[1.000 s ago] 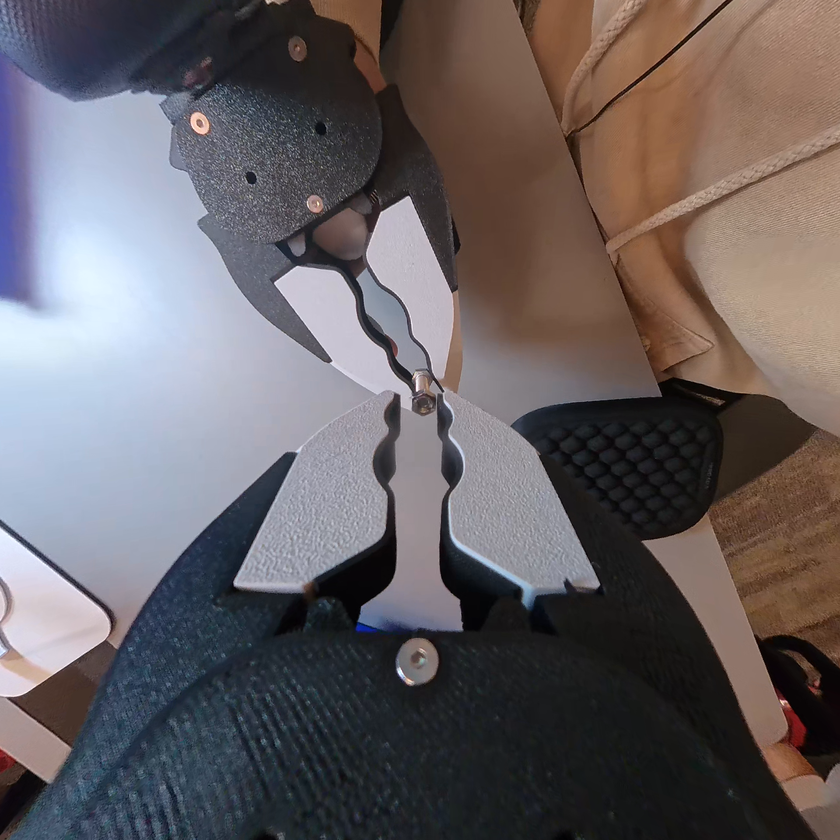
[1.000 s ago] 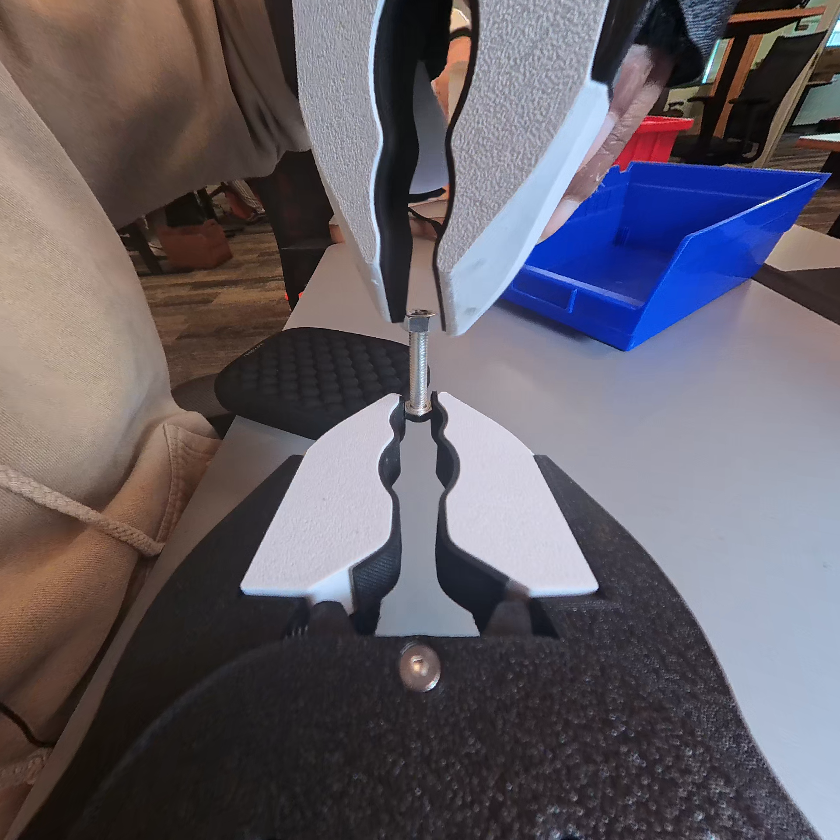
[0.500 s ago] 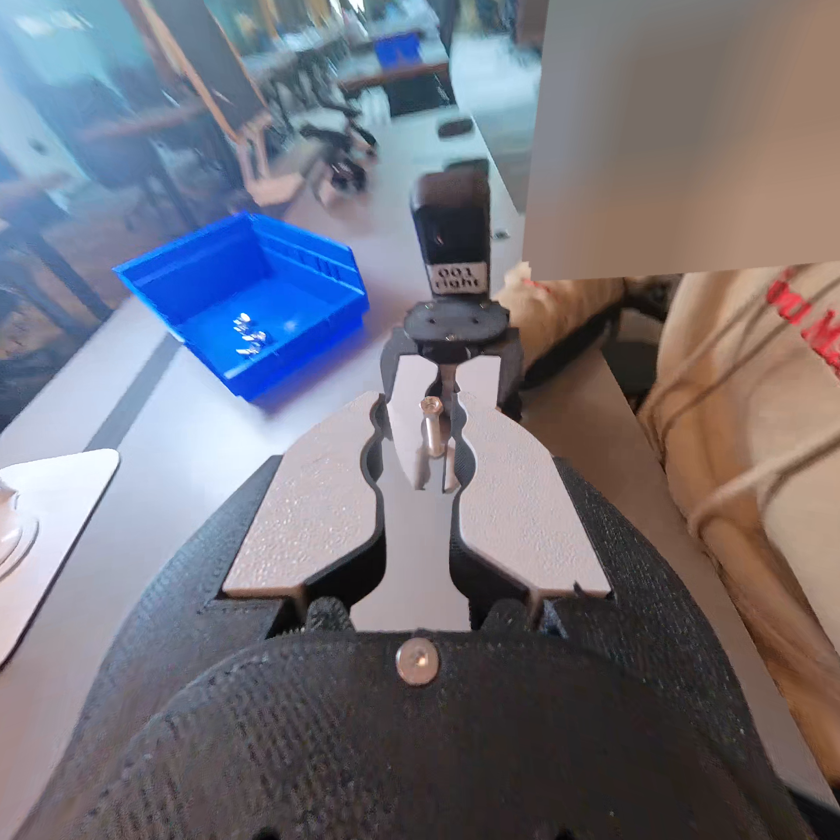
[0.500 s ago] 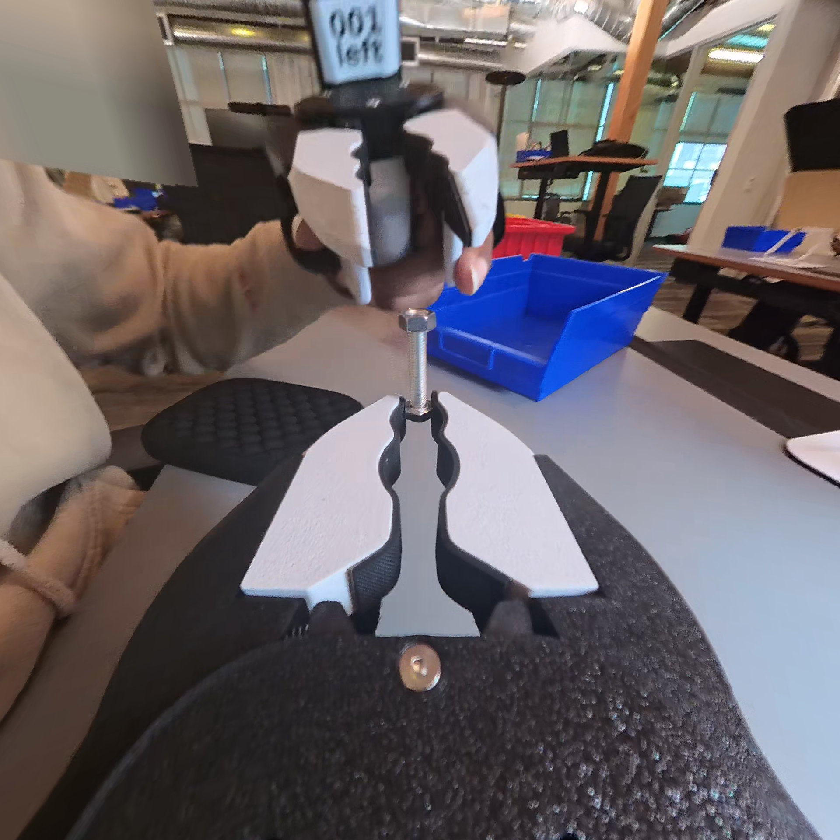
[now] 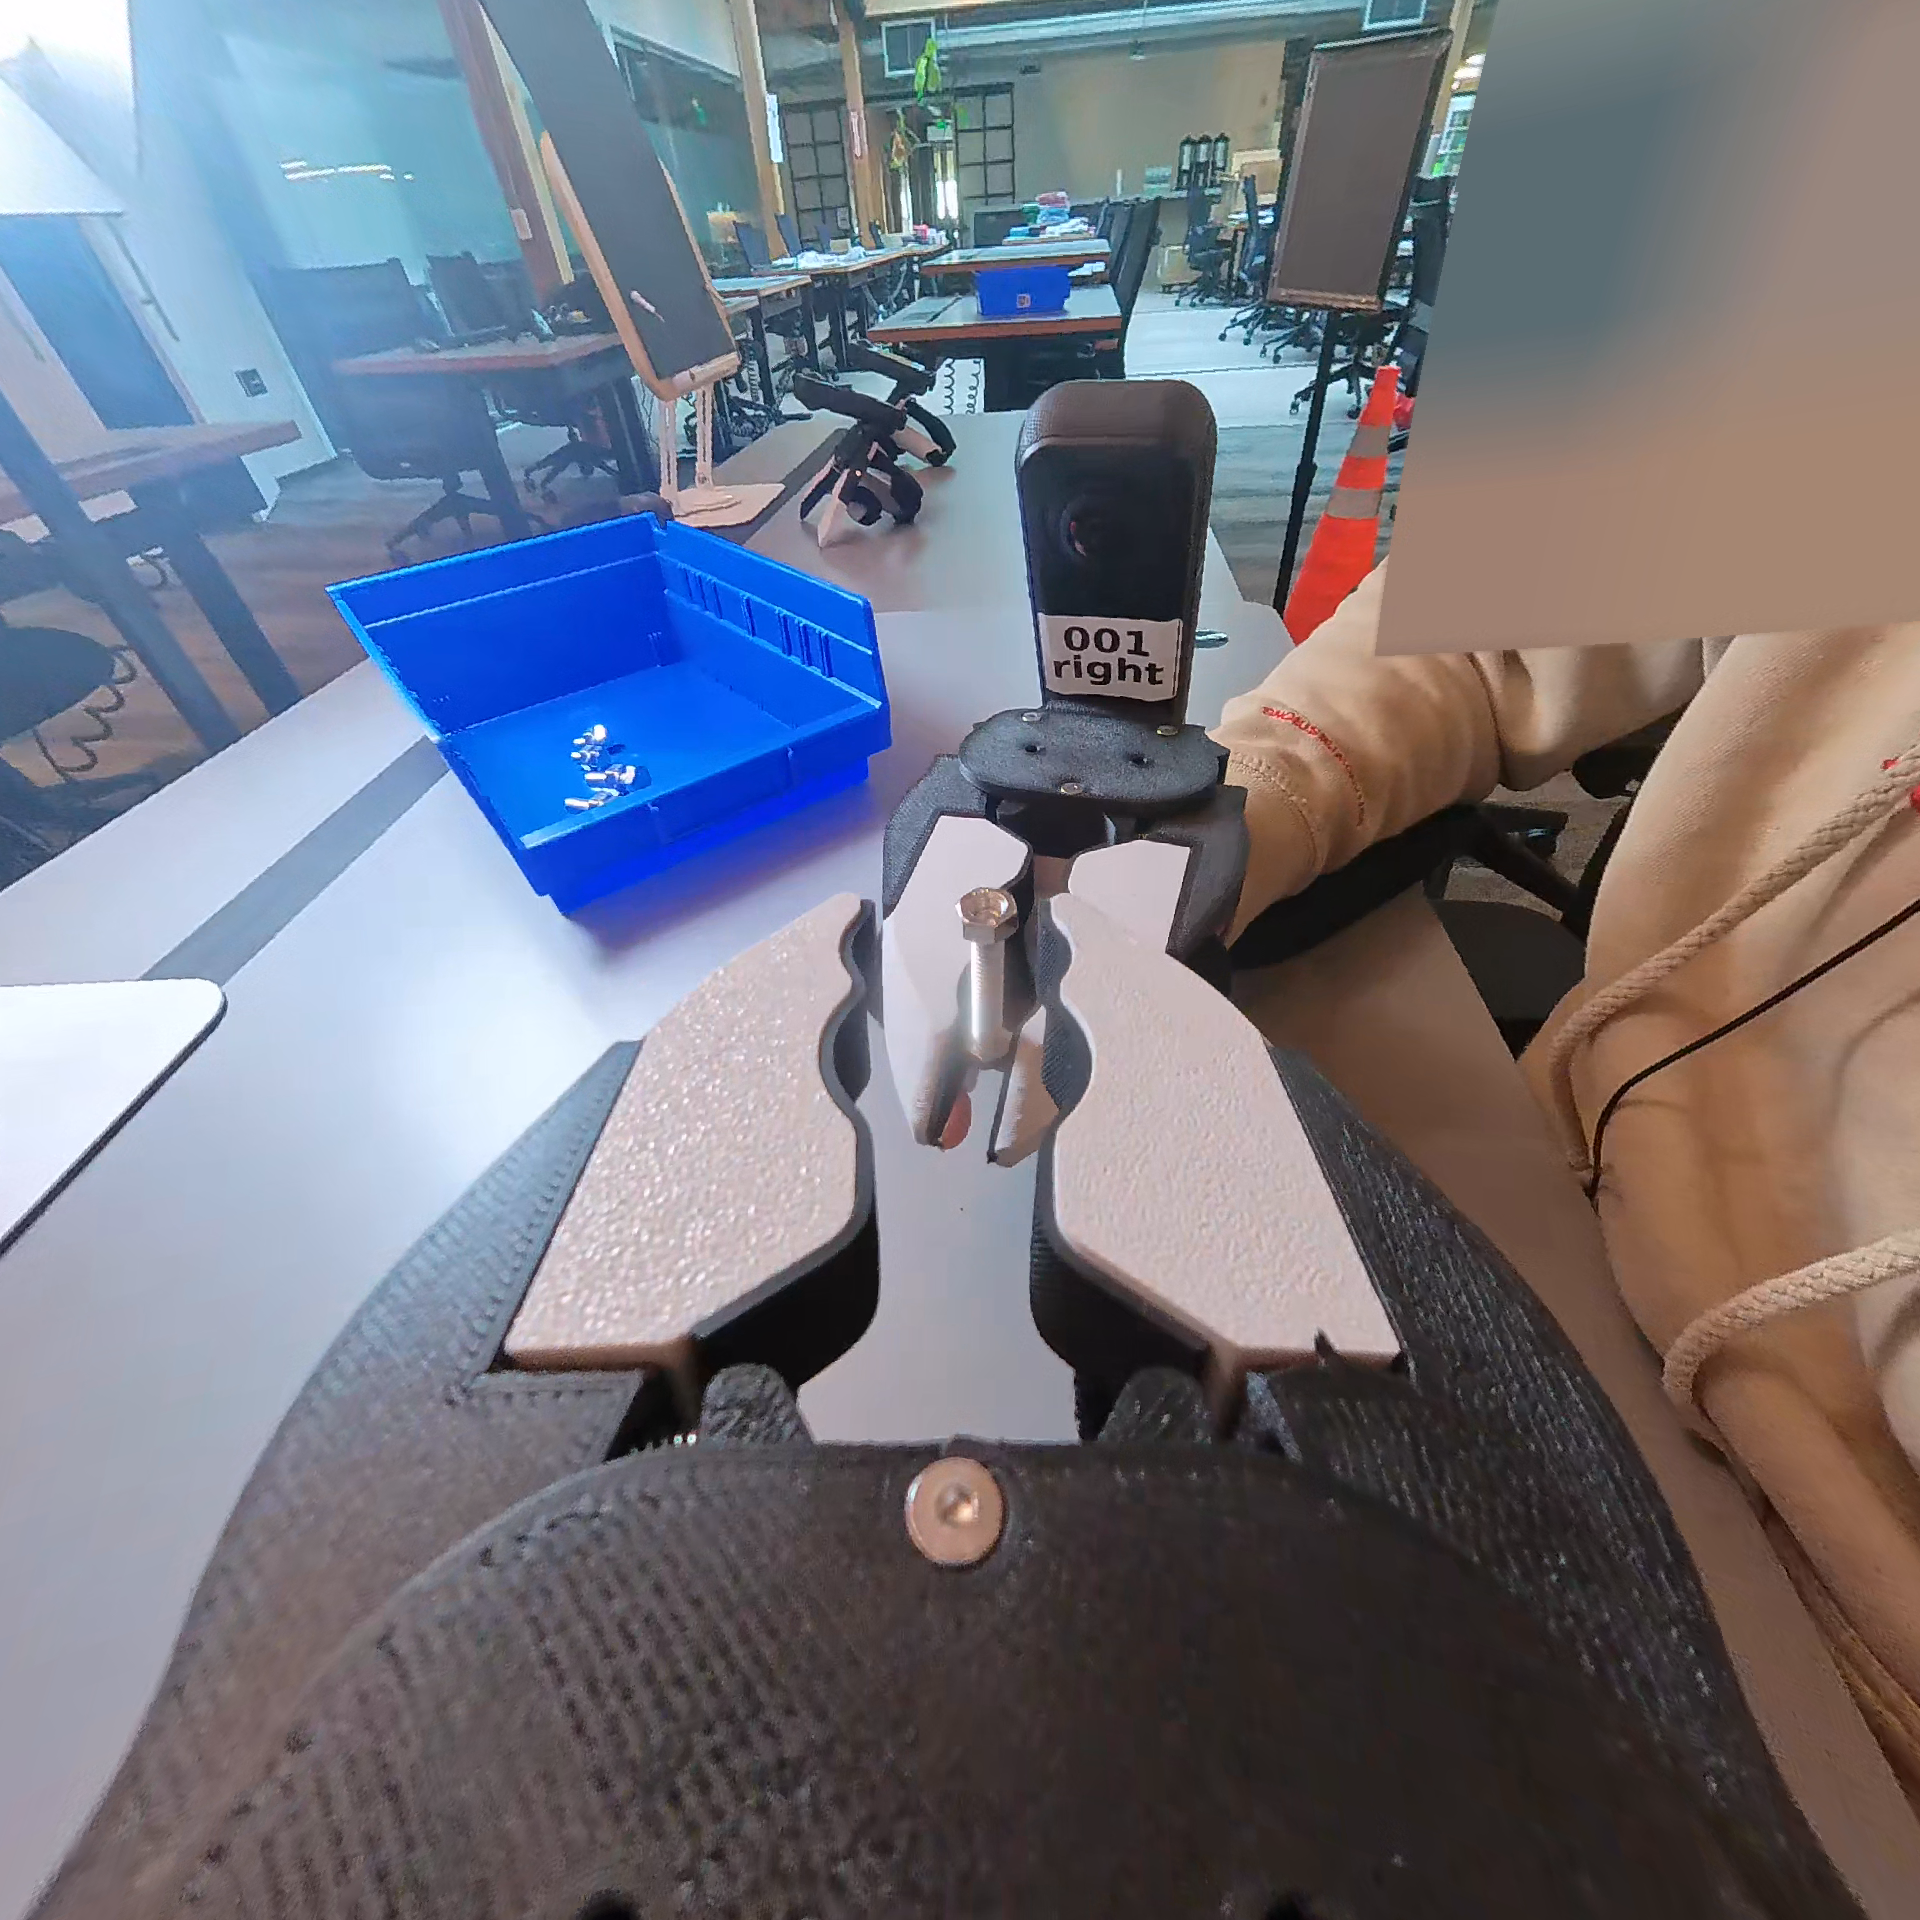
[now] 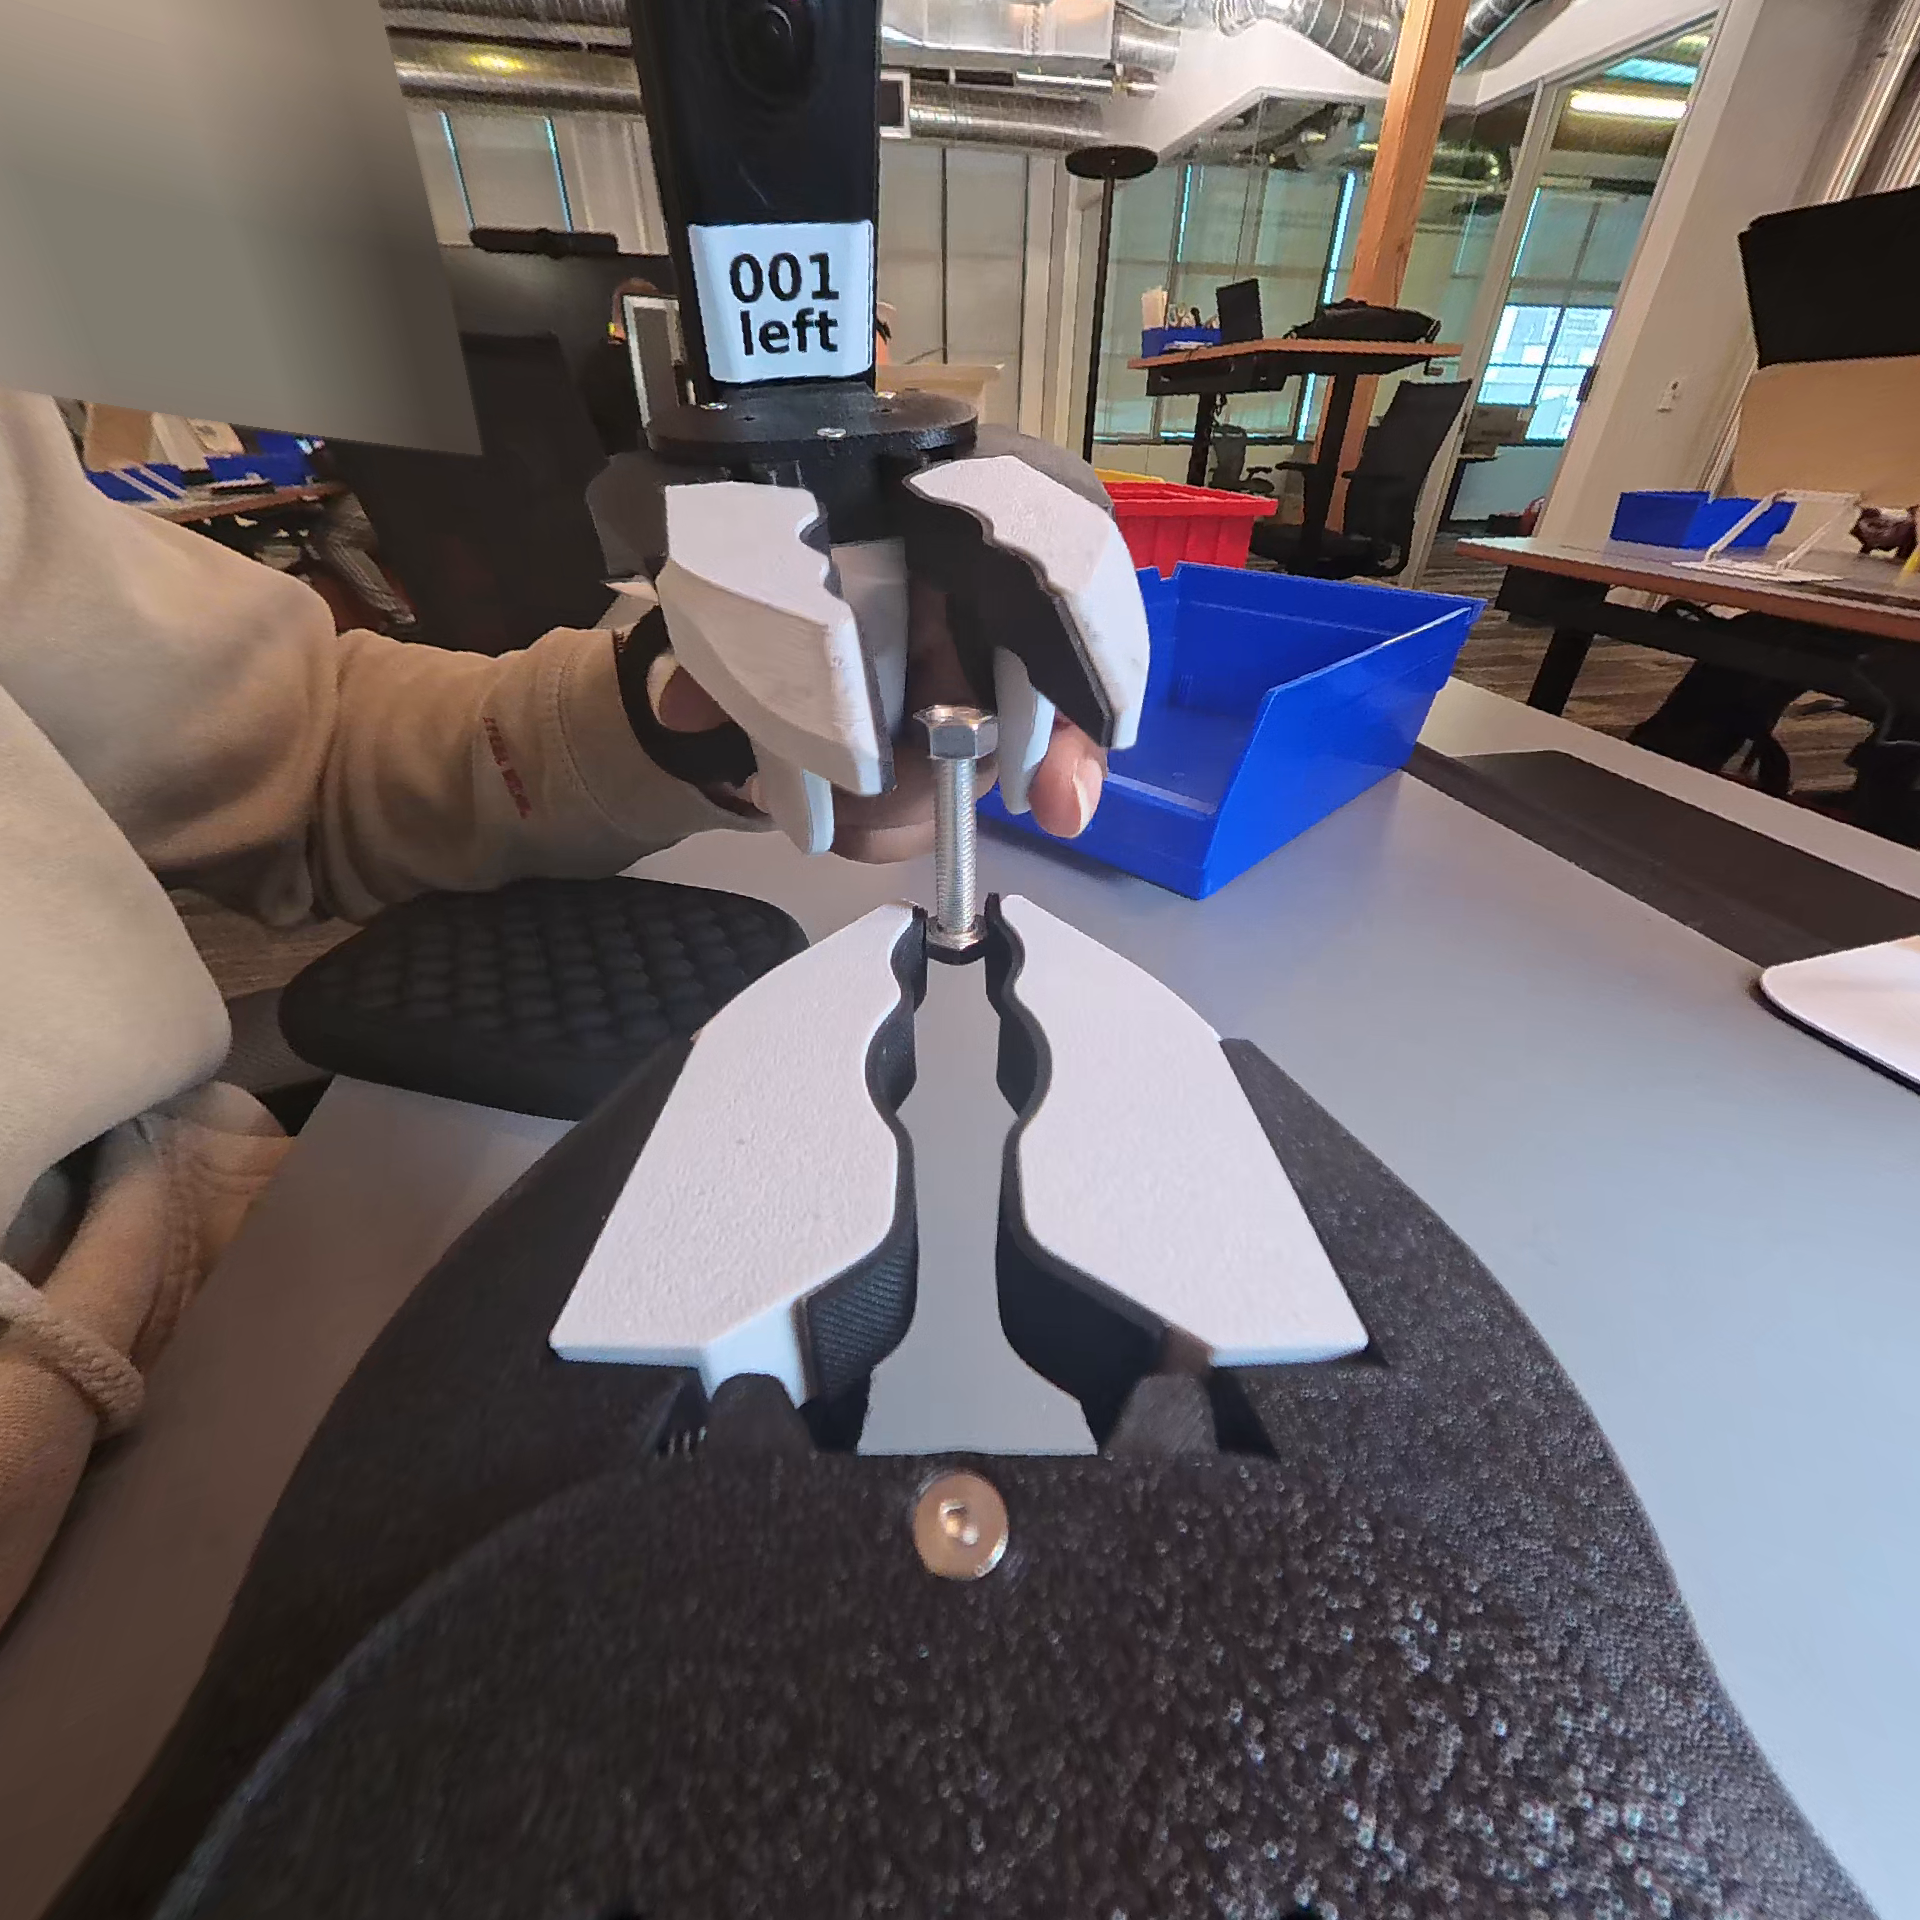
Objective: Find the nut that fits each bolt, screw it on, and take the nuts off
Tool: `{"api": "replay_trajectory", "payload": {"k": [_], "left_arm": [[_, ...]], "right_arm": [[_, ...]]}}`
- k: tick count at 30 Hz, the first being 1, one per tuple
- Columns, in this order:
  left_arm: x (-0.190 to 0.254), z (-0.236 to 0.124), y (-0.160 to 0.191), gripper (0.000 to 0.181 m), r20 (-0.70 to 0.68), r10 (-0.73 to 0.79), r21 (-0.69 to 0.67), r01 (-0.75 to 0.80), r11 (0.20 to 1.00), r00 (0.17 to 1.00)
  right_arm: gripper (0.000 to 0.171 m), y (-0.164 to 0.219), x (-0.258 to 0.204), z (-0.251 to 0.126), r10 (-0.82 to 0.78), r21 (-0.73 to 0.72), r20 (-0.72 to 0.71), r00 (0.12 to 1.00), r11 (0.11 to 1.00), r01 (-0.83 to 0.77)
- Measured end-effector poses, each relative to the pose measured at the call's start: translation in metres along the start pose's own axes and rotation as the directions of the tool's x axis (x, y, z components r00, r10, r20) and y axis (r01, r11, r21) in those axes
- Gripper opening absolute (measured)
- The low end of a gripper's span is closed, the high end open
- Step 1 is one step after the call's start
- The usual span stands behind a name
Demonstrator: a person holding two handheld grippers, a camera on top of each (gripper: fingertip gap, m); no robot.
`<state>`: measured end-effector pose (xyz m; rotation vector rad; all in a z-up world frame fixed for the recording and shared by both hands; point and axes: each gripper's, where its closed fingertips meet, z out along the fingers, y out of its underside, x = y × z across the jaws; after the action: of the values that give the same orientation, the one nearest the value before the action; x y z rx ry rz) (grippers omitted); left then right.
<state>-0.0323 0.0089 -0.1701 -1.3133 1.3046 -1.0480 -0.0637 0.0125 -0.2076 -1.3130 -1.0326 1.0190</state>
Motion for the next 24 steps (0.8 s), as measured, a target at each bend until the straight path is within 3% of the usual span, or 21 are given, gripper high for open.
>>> {"api": "replay_trajectory", "payload": {"k": [12,20,24], "left_arm": [[-0.013,-0.013,0.006,0.019,0.024,-0.046,0.019,0.046,0.999,0.999],[0.0,-0.005,0.0,0.027,-0.049,-0.109,0.072,0.112,0.991,0.993],[-0.01,-0.007,0.007,0.018,-0.014,-0.132,0.058,0.132,0.989,0.991]], "right_arm": [[0.01,-0.007,0.0,-0.003,0.0,0.049,0.011,1.0,0.999,0.0],[0.01,-0.001,0.002,0.0,-0.002,0.013,-0.002,1.0,1.0,0.002],[0.01,-0.005,0.0,-0.002,-0.009,0.041,0.009,1.0,0.999,0.009]]}}
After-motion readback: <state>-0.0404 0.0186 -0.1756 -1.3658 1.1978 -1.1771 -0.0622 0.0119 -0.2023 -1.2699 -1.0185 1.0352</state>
